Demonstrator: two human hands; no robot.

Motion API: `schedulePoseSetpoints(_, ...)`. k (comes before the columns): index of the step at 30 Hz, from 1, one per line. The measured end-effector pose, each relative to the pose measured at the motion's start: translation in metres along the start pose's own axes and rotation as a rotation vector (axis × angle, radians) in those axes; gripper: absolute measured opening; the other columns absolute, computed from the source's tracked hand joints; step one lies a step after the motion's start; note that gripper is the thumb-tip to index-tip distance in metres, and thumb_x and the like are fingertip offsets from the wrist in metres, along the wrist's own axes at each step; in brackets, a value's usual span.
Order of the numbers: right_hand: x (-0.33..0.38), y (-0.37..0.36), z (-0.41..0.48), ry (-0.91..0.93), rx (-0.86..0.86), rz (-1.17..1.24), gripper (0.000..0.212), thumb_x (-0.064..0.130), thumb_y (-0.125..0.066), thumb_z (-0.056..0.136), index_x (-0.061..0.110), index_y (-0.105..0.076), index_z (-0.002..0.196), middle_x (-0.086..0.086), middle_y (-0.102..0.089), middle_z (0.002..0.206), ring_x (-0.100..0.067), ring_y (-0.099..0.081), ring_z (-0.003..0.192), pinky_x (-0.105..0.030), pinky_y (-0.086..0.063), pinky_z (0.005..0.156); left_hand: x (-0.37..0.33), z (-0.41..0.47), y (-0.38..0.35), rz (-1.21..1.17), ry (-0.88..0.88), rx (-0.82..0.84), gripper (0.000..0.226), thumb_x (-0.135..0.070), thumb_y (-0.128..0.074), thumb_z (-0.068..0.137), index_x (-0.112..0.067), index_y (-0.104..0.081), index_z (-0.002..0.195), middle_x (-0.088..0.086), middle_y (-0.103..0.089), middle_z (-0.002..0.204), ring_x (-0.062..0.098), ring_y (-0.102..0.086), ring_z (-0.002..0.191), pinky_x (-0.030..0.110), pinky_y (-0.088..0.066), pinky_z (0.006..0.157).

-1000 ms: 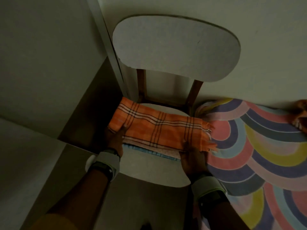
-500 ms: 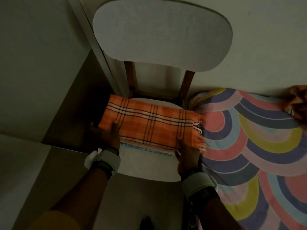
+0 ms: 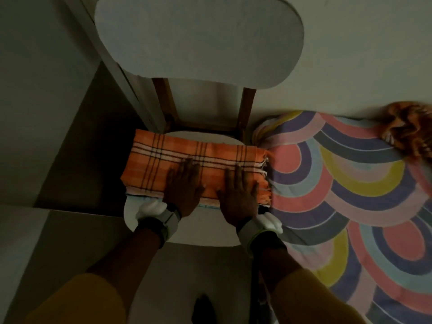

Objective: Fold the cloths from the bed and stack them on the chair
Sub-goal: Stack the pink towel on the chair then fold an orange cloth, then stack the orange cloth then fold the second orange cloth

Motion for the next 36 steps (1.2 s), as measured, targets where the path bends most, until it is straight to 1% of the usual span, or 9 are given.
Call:
schedulePoseSetpoints(5,-0.023,0.058,-0.03,-0.018,-0.094,0.373,0.07,0.058,-0.027,0.094,0.022,-0.006,0.151,0.0,-0.004,0.16,-0.02,-0.001,0.148,-0.051,-0.001,0.118,-0.039,-0.003,0.023,-0.063,-0.046,-0.016,0.065,-0.044,-0.023,0.093,0.004,-0.039,0.134,0.029,-0.047,0.136,0.047,-0.047,0.123,0.062,-0.036,0.098)
schedulePoseSetpoints(8,-0.058,0.084,-0.068,-0.15,-0.103,0.567,0.064,0.047,-0.036,0.096,0.019,-0.015,0.149,-0.003,-0.012,0.159,-0.02,-0.012,0.146,-0.039,-0.012,0.119,-0.083,-0.017,0.015,-0.162,-0.111,-0.074,0.061,-0.045,-0.009,0.098,-0.003,-0.036,0.133,0.026,-0.052,0.132,0.034,-0.039,0.127,0.052,-0.042,0.098)
schedulePoseSetpoints(11,-0.156,0.116,-0.111,-0.344,-0.127,0.626,0.063,0.042,-0.041,0.095,0.012,-0.022,0.147,-0.011,-0.025,0.155,-0.026,-0.028,0.142,-0.032,-0.025,0.113,-0.192,-0.019,-0.001,-0.272,-0.256,0.058,0.057,-0.043,-0.01,0.098,-0.004,-0.039,0.128,0.028,-0.056,0.126,0.032,-0.039,0.122,0.043,-0.044,0.094)
schedulePoseSetpoints(15,-0.254,0.142,-0.13,-0.472,-0.135,0.673,0.055,0.03,-0.048,0.097,0.01,-0.029,0.145,-0.013,-0.039,0.148,-0.031,-0.043,0.131,-0.037,-0.037,0.102,-0.293,-0.014,-0.033,-0.354,-0.359,0.238,0.046,-0.028,-0.036,0.088,-0.006,-0.042,0.128,0.027,-0.056,0.126,0.037,-0.051,0.119,0.044,-0.046,0.094)
schedulePoseSetpoints(19,-0.398,0.163,-0.152,-0.524,-0.191,0.635,0.051,0.026,-0.052,0.095,0.011,-0.035,0.14,-0.017,-0.049,0.139,-0.034,-0.048,0.125,-0.04,-0.041,0.098,-0.445,-0.012,-0.072,-0.374,-0.407,0.34,0.043,-0.02,-0.042,0.094,-0.006,-0.04,0.135,0.016,-0.043,0.142,0.03,-0.039,0.132,0.043,-0.032,0.11)
schedulePoseSetpoints(23,-0.504,0.181,-0.151,-0.498,-0.248,0.555,0.061,0.022,-0.059,0.091,0.005,-0.031,0.142,-0.018,-0.041,0.144,-0.035,-0.041,0.131,-0.043,-0.037,0.103,-0.546,0.005,-0.112,-0.423,-0.385,0.403,0.036,-0.018,-0.046,0.093,-0.007,-0.049,0.127,0.014,-0.051,0.135,0.03,-0.046,0.126,0.042,-0.035,0.106)
schedulePoseSetpoints(29,-0.618,0.194,-0.115,-0.414,-0.369,0.167,0.07,0.014,-0.059,0.082,0.011,-0.027,0.144,-0.017,-0.032,0.147,-0.04,-0.035,0.13,-0.055,-0.041,0.096,-0.611,0.018,-0.164,-0.451,-0.354,0.338,0.04,-0.007,-0.05,0.092,-0.003,-0.045,0.131,0.014,-0.049,0.139,0.027,-0.044,0.13,0.02,-0.026,0.106)
schedulePoseSetpoints(32,-0.668,0.181,-0.089,-0.297,-0.333,0.029,0.067,0.027,-0.065,0.079,0.014,-0.036,0.138,-0.016,-0.038,0.142,-0.039,-0.038,0.128,-0.053,-0.042,0.091,-0.628,0.022,-0.2,-0.479,-0.334,0.296,0.037,-0.002,-0.048,0.092,-0.003,-0.048,0.129,0.014,-0.052,0.135,0.027,-0.046,0.127,0.007,-0.023,0.097)
schedulePoseSetpoints(36,-0.684,0.167,-0.089,-0.241,-0.385,0.059,0.047,0.026,-0.038,0.088,0.0,-0.051,0.126,-0.031,-0.055,0.121,-0.05,-0.053,0.109,-0.057,-0.047,0.085,-0.636,0.027,-0.197,-0.549,-0.289,0.234,0.037,0.002,-0.047,0.091,-0.001,-0.05,0.127,0.016,-0.054,0.133,0.028,-0.047,0.126,0.011,-0.028,0.1)
Point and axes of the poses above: each hand's wrist, its own z-axis towards the middle knuckle, its own y-axis out of the back of the hand, x = y × z, the point moved 3 cm from there along z, towards the middle knuckle
